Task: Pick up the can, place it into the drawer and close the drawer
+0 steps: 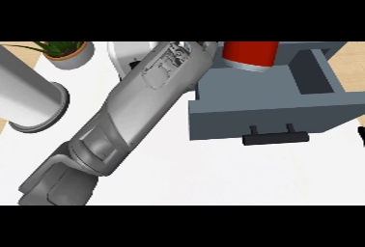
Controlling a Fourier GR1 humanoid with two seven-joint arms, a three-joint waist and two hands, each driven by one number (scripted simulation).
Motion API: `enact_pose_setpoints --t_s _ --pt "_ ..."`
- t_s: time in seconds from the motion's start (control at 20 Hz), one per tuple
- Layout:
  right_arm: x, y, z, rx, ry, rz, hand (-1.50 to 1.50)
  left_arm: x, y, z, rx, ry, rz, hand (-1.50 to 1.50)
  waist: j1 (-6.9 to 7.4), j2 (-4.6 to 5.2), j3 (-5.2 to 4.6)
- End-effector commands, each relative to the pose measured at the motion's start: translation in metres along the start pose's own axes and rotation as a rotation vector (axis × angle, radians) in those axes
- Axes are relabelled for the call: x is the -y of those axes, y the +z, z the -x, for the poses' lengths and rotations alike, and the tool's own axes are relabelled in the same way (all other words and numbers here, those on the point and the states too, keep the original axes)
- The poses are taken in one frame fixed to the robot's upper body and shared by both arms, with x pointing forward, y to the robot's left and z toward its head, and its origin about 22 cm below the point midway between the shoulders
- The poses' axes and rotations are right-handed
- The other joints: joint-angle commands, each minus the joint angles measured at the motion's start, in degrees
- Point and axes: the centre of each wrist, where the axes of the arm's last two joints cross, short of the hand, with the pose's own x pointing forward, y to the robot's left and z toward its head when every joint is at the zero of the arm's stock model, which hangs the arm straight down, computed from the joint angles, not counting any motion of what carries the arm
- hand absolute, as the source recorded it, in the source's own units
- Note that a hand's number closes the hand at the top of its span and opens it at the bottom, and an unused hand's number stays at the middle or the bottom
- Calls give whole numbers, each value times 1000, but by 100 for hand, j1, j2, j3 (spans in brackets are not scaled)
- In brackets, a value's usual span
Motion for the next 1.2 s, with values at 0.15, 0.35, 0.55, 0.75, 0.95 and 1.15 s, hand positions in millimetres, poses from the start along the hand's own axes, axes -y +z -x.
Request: enact_pose_setpoints --t_s 0.15,0.35,0.55,0.75,0.95,1.15 --pt "-8 -13 -3 -1 2 -2 -150 4 -13 -8 -8 -44 7 150 -57 33 2" --pt "-3 -4 -6 13 5 -19 -150 0 -10 21 -31 -39 -12 150 -106 26 3" --pt "-10 -6 5 -5 5 -24 -150 11 -5 20 -18 -105 -48 150 -214 37 9" --pt "-18 -9 1 14 -10 -7 -150 1 -8 43 -8 -135 -45 150 -210 68 6" --pt "-18 -19 -11 20 4 -35 -150 2 -8 44 1 -154 -74 150 -325 95 6" --pt "-15 -27 -1 33 2 -32 -150 1 -3 62 8 -187 -49 150 -305 103 8"
